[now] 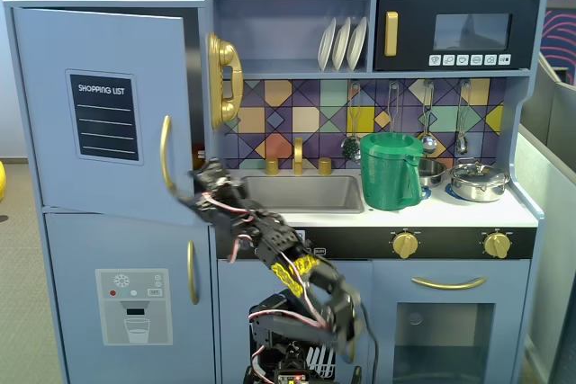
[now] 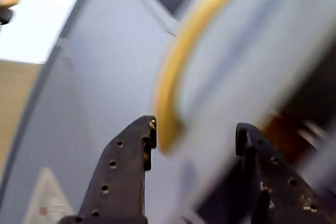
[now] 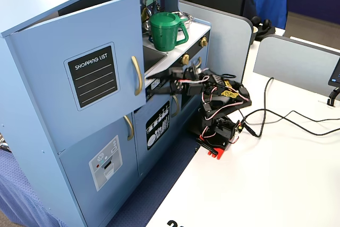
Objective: Open the left cabinet door
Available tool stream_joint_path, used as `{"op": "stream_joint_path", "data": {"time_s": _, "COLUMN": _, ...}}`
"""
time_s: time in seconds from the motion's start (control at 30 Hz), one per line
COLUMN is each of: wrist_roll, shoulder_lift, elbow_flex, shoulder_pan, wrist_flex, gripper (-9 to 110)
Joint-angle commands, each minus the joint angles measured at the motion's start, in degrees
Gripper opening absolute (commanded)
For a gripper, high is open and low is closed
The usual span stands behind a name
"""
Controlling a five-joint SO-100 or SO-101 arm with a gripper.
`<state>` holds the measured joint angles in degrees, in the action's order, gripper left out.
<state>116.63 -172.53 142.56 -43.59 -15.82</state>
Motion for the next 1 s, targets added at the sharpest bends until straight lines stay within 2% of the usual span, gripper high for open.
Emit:
{"op": "stream_joint_path", "data": {"time_s": 0.0, "wrist_roll": -5.19, "shoulder_lift": -8.0, "elbow_flex": -0.26, "shoulder_pan": 7.38, "wrist_flex": -7.82, "gripper": 11}}
{"op": "stream_joint_path", "data": {"time_s": 0.23, "wrist_roll": -10.72, "shoulder_lift": -7.38, "elbow_flex": -4.83, "shoulder_pan": 15.82, "wrist_flex": -17.14, "gripper": 10}}
{"op": "stream_joint_path", "data": {"time_s": 0.47, "wrist_roll": -16.0, "shoulder_lift": 10.37, "elbow_flex": -13.27, "shoulder_pan": 19.95, "wrist_flex": -20.74, "gripper": 10}}
{"op": "stream_joint_path", "data": {"time_s": 0.63, "wrist_roll": -17.93, "shoulder_lift": 21.18, "elbow_flex": -18.19, "shoulder_pan": 19.25, "wrist_flex": -17.58, "gripper": 10}}
{"op": "stream_joint_path", "data": {"time_s": 0.7, "wrist_roll": -15.47, "shoulder_lift": 22.68, "elbow_flex": -18.63, "shoulder_pan": 16.96, "wrist_flex": -14.24, "gripper": 10}}
{"op": "stream_joint_path", "data": {"time_s": 0.97, "wrist_roll": 5.45, "shoulder_lift": 19.86, "elbow_flex": -12.3, "shoulder_pan": 1.76, "wrist_flex": 2.9, "gripper": 9}}
